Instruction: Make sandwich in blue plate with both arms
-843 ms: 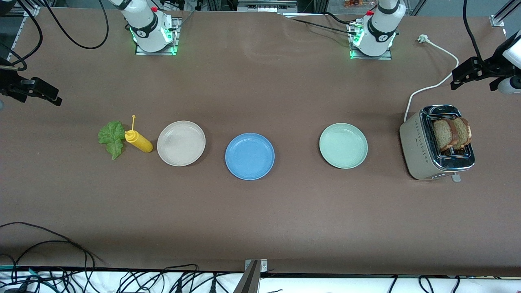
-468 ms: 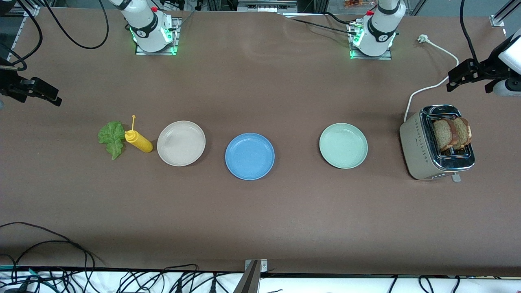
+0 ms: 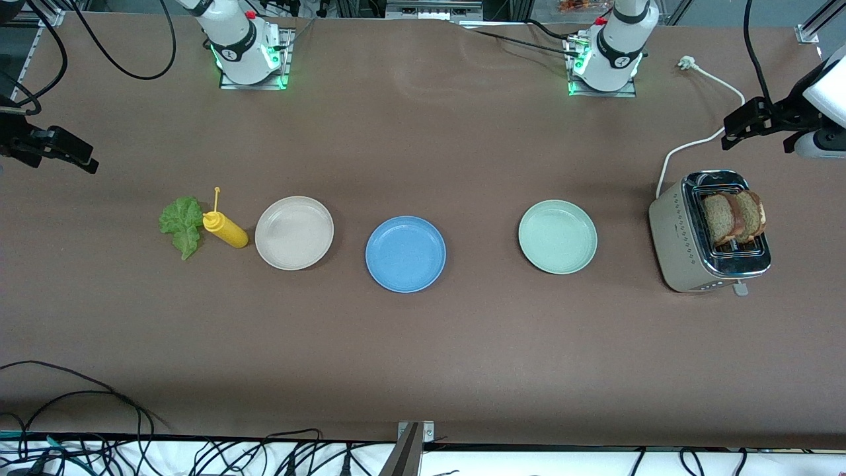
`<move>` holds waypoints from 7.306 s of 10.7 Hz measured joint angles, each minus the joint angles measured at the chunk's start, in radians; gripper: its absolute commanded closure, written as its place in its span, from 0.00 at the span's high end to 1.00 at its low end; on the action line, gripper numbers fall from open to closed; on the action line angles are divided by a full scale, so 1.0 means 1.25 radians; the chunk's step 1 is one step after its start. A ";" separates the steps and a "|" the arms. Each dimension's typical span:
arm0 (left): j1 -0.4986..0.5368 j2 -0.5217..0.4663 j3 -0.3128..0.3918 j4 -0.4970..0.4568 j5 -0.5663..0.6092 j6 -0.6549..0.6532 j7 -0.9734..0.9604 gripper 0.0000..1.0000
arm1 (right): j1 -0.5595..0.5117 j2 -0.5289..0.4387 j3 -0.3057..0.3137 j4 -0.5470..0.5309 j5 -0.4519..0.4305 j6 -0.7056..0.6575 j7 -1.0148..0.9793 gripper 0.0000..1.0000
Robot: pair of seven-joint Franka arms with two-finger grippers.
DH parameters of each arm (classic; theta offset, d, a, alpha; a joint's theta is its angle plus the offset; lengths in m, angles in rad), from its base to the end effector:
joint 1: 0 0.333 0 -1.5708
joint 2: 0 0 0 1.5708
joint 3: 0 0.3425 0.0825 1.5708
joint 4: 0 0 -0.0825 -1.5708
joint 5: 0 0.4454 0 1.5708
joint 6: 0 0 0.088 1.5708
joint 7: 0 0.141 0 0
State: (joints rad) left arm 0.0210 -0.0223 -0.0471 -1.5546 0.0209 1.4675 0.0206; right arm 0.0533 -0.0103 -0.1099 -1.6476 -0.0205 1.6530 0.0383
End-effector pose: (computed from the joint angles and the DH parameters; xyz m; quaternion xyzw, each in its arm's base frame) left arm 0.5953 -0.0127 0.6305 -0.9992 0.0226 0.0324 0.0110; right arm 0.6179 -0.0380 0.5894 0.9988 -0.0467 0.0077 0.0097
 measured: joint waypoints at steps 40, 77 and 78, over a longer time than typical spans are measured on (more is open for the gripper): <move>0.047 0.102 0.095 -0.201 0.000 0.270 0.082 1.00 | 0.001 0.012 0.001 0.000 0.000 0.036 0.000 1.00; 0.097 0.053 -0.189 -0.182 0.061 0.195 0.004 0.00 | 0.004 0.023 0.014 0.000 -0.027 0.069 0.004 1.00; 0.104 0.057 -0.236 -0.183 0.062 0.194 -0.015 0.00 | 0.004 0.023 0.014 0.000 -0.027 0.069 0.004 1.00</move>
State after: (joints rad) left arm 0.1511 0.0495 -0.3423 -1.7832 0.0980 1.7106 0.0016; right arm 0.0586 0.0186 -0.0926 -1.6480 -0.0540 1.7398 0.0434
